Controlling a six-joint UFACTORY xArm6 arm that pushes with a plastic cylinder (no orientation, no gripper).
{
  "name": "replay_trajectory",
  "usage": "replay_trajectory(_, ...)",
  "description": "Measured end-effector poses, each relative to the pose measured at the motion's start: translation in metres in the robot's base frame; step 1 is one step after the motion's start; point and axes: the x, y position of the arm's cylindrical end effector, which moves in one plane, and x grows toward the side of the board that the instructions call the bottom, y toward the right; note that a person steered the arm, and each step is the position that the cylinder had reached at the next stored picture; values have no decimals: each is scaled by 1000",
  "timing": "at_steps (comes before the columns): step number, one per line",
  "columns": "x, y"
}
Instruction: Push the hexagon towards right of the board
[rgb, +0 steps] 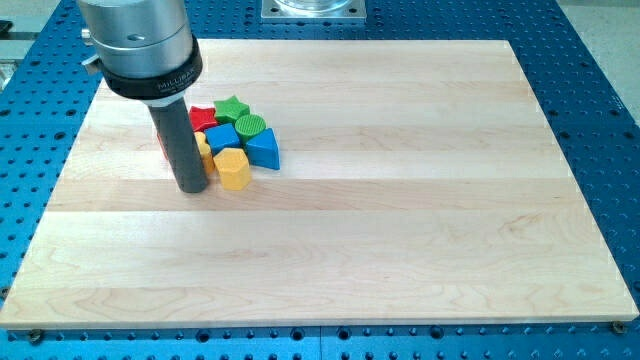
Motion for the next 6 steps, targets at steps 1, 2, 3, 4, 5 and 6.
replay_trajectory(1, 0, 0)
replay_trajectory(2, 1, 9)
replay_trajectory(3, -3, 61)
replay_trajectory(4, -28, 90)
replay_trajectory(5, -39, 42)
replay_trajectory(6, -40, 6)
